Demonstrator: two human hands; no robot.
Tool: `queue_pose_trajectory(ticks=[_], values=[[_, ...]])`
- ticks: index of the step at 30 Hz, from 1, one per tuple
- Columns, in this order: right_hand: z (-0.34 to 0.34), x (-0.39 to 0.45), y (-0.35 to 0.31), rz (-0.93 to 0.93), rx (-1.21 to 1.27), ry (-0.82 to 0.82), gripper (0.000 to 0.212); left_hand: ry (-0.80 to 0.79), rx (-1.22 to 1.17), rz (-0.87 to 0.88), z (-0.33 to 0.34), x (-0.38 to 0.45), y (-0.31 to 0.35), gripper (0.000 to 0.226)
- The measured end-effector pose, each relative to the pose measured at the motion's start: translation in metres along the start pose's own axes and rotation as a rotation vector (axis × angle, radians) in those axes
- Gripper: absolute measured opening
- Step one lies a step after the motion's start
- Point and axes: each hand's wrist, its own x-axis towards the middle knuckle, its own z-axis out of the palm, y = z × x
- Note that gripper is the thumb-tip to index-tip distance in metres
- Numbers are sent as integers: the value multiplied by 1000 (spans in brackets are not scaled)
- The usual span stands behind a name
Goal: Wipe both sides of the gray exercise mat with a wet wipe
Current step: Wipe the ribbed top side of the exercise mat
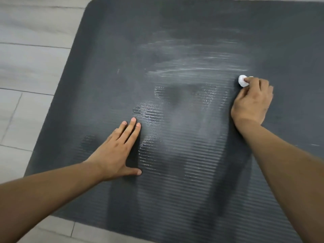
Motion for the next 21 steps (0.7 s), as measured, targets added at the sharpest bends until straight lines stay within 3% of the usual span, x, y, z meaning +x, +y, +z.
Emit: queue_pose_trajectory(ticks=[7, 11, 18, 21], values=[[0, 4, -6, 28, -192, -84, 31, -51, 28, -82, -9, 3, 14, 143], [9, -4, -57, 119, -204, -189, 34, -111, 61, -97, -15, 2, 16, 139], [53, -85, -212, -328, 44, -506, 23, -185, 110, -136, -22, 7, 26, 139], [48, -88, -215, -510, 56, -650, 24, -203, 107, -136, -23, 9, 27, 139]])
